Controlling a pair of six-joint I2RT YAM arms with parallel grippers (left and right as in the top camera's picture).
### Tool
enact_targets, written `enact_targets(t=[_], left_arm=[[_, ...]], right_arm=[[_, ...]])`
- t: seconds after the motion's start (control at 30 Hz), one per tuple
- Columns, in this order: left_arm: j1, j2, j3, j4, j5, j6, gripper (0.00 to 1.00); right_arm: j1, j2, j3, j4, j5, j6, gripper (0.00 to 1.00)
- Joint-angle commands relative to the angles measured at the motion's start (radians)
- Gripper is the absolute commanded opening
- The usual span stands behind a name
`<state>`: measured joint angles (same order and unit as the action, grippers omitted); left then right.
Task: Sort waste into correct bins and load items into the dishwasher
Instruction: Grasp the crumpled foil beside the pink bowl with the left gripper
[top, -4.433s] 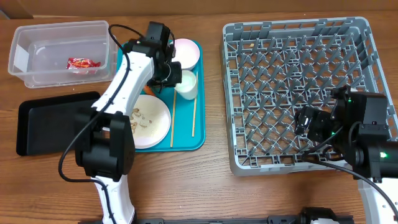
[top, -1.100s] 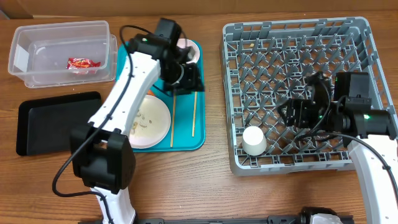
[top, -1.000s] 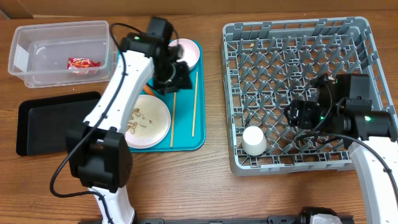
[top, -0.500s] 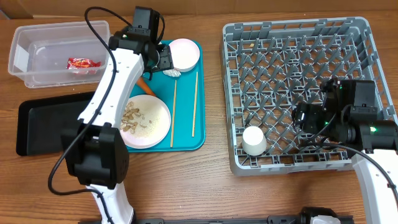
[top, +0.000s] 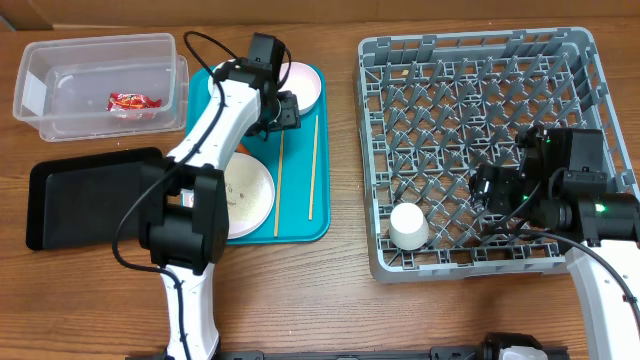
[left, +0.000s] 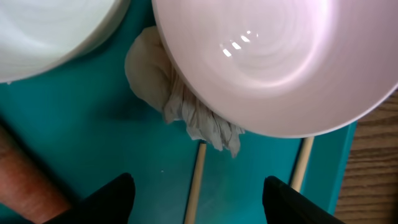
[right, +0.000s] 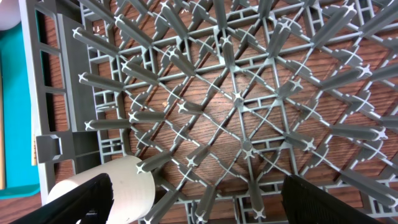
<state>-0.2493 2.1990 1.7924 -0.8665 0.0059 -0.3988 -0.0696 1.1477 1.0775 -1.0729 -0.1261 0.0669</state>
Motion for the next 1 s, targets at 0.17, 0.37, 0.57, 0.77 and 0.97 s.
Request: enact_targets(t=[0.17,0.37,0.57,0.77,0.97], left_arm=[[-0.007,0.022,0.013,0.047,-0.095,-0.017,0.65],[-0.016,0.037,0.013,0.051,-0.092,-0.016,0.64],[-0.034,0.062,0.013,0.059,-0.096,-0.016,0.64],[-0.032,0.064,0.013,0.079,-0.130,-0.017,0.62],[-0.034,0.064,0.013,0.093,-0.155,-0.017,0.54]], right_arm=[[0.002,-0.011,0.024,0.008,0.006,0.005,0.90],[0.002,-0.011,0.024,0.008,0.006,0.005,0.90],[0.002,-0.011,0.024,0.008,0.006,0.005,0.90],[0.002,-0.011,0.024,0.008,0.006,0.005,0.90],[0.002,-0.011,0.024,0.008,0.006,0.005,0.90]])
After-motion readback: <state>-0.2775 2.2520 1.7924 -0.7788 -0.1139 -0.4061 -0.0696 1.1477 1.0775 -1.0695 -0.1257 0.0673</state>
